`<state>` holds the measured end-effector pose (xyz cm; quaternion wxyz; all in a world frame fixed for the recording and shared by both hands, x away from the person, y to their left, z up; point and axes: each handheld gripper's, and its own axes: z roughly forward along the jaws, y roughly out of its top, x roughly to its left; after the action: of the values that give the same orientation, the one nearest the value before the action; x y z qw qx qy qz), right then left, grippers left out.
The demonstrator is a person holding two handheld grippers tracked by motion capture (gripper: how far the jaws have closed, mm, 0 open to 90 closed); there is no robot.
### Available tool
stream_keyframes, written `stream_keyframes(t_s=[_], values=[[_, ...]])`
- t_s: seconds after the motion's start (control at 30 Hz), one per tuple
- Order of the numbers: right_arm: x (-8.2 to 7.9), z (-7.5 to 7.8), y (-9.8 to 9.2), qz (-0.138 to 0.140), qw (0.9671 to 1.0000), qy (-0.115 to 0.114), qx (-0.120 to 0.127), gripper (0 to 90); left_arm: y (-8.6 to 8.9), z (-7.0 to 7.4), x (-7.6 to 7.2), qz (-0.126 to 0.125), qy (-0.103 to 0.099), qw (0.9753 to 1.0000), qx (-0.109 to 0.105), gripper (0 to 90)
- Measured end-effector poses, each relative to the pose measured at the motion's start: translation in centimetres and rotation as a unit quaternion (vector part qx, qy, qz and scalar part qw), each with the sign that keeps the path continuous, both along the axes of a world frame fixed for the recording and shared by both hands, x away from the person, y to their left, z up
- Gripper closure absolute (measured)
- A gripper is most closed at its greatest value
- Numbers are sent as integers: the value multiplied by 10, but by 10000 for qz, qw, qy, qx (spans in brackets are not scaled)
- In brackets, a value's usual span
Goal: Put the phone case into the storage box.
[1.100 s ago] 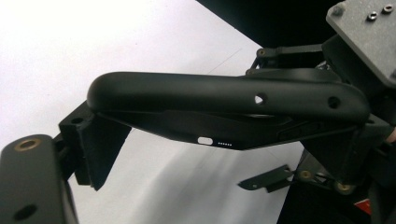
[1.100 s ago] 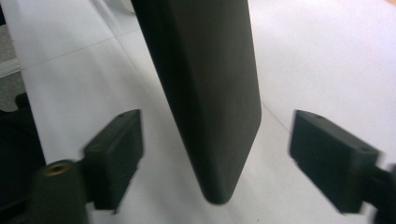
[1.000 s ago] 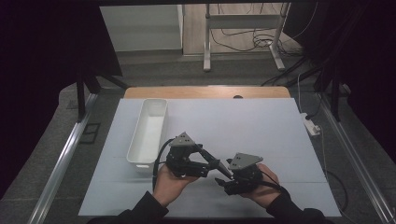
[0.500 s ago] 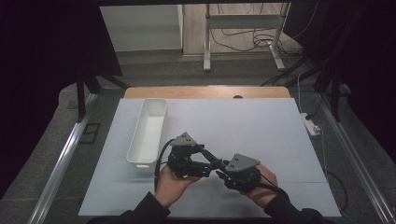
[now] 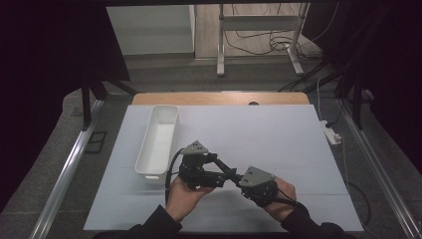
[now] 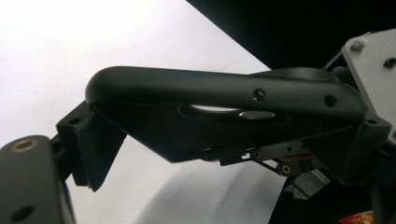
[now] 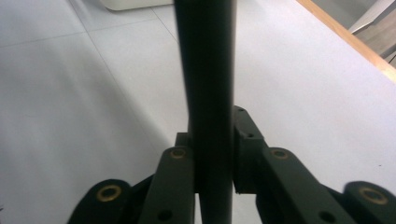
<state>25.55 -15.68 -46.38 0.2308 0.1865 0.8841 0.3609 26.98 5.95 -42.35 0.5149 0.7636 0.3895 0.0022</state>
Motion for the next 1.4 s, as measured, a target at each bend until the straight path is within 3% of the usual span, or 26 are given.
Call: stream_keyframes(t_s=[0.27,0.5,0.87,0.97,1.13,1.3,1.4], values=[[-3,4,1,38,9998,-167,-34,841,3,0,0,-58,-135,9997,-191,109],[-1,4,-3,-12,10000,-52,-9,847,7,0,1,-126,-382,9990,-168,62],[2,8,-10,-13,9998,166,105,847,19,2,-1,-175,-650,9977,96,24],[4,9,-13,-2,9996,236,146,846,22,3,-2,-226,-754,9964,302,6],[5,12,-18,15,9993,305,217,847,26,4,-4,-266,-854,9949,467,4],[7,14,-23,36,9985,428,329,847,30,4,-6,-315,-999,9918,726,0],[8,15,-25,70,9975,544,437,847,32,3,-6,-298,-1050,9910,770,0]])
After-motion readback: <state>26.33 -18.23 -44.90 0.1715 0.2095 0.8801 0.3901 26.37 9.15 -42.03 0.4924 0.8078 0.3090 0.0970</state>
